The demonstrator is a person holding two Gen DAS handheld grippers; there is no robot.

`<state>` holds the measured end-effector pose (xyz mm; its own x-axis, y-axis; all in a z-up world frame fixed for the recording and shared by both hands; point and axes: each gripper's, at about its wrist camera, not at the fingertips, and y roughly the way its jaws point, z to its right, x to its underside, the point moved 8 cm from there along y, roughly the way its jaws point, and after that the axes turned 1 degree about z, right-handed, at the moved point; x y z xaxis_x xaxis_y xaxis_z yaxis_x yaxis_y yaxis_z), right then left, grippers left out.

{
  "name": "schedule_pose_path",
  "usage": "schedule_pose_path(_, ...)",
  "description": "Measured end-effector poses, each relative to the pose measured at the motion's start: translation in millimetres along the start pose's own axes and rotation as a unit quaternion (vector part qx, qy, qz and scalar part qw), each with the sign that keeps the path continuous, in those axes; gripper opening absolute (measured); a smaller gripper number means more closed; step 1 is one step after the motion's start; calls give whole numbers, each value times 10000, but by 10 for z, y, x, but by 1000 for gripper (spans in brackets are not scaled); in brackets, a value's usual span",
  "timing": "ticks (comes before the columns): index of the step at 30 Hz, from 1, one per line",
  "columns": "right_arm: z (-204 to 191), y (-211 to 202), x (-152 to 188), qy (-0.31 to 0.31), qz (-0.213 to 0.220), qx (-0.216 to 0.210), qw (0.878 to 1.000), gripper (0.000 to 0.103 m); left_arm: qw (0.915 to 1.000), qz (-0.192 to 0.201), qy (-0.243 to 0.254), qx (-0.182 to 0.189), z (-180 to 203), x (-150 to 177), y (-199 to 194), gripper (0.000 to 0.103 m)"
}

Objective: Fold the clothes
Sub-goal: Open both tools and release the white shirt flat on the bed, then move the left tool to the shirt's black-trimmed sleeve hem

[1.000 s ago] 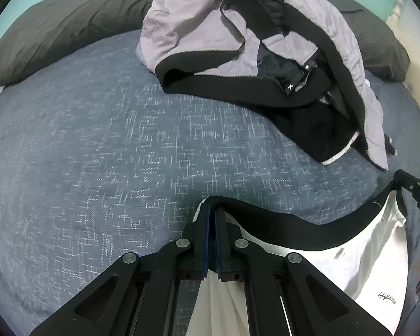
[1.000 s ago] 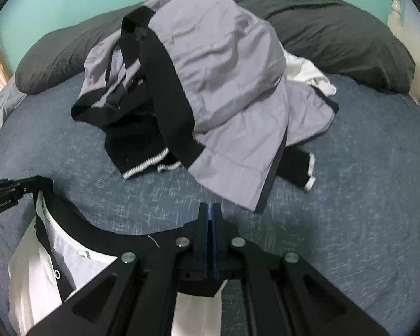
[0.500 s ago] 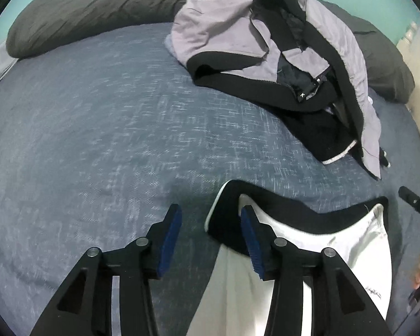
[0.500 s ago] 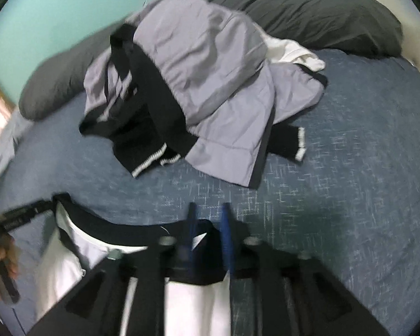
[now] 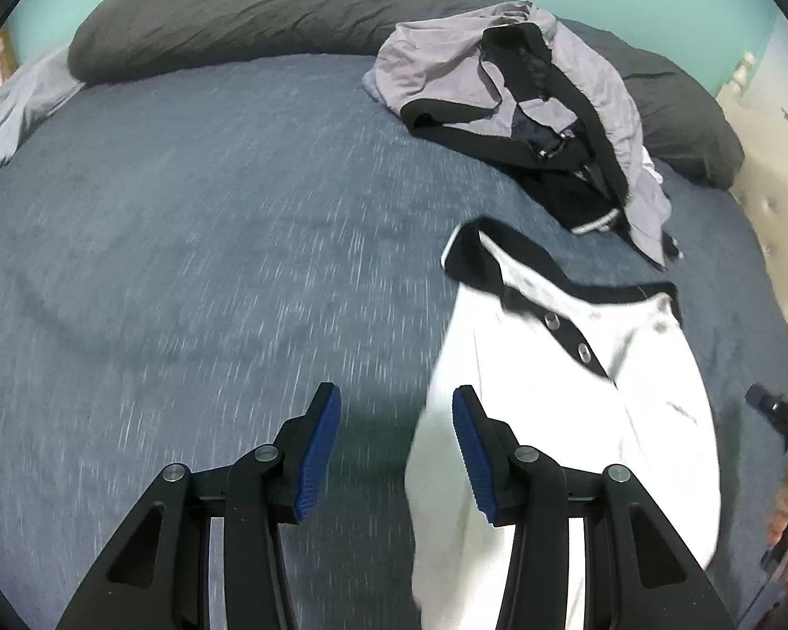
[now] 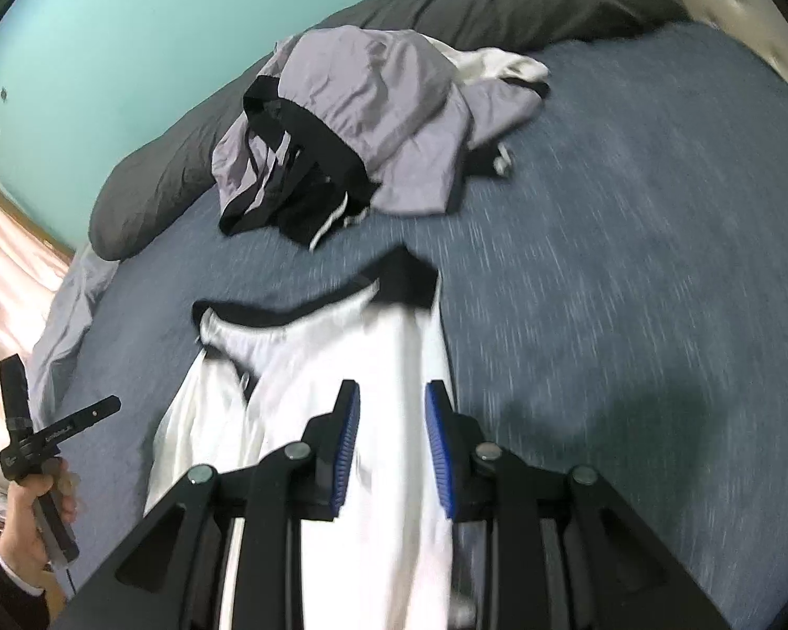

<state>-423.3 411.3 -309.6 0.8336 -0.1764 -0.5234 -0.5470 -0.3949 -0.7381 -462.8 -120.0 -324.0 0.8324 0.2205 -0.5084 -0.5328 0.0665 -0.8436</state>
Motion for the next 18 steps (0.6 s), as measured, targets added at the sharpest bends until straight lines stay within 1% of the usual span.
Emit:
schedule_pose_path(2, 37, -127, 186, 72, -19, -12, 10000, 25, 10000, -24, -9, 22, -1, 122, -119, 49)
schedule_pose_path(5, 59, -251, 406, 39, -115, 98, 9999, 25, 10000, 37, -30, 38, -12, 297, -309, 50)
schedule_pose_path(7, 48, -340, 513, 127, -63, -13, 9999, 25, 10000, 66, -47, 22, -29, 446, -428, 51)
schedule_pose_path(8, 43, -385, 566, 172, -37, -69, 9998, 28, 10000, 66, -47, 6, -35, 516, -462, 51)
schedule_pose_path(9, 39, -426, 621, 231, -12, -129, 9996, 40, 10000, 69, -48, -14, -43, 587, -489, 52)
schedule_pose_path(11, 56, -479, 763, 534, -11, -276, 9982, 56, 10000, 65, -50, -52, -56, 729, -540, 52)
schedule_pose_path(13, 27, -523, 860, 693, 22, -449, 9966, 56, 10000, 43, -65, -41, -64, 886, -575, 52)
schedule_pose_path(15, 1, -589, 938, 725, 83, -540, 9959, 56, 10000, 21, -97, -4, -74, 1023, -596, 54)
schedule_pose_path(18, 18, -675, 1016, 878, 198, -759, 9930, 56, 9996, 30, -284, 46, -128, 1219, -612, 56)
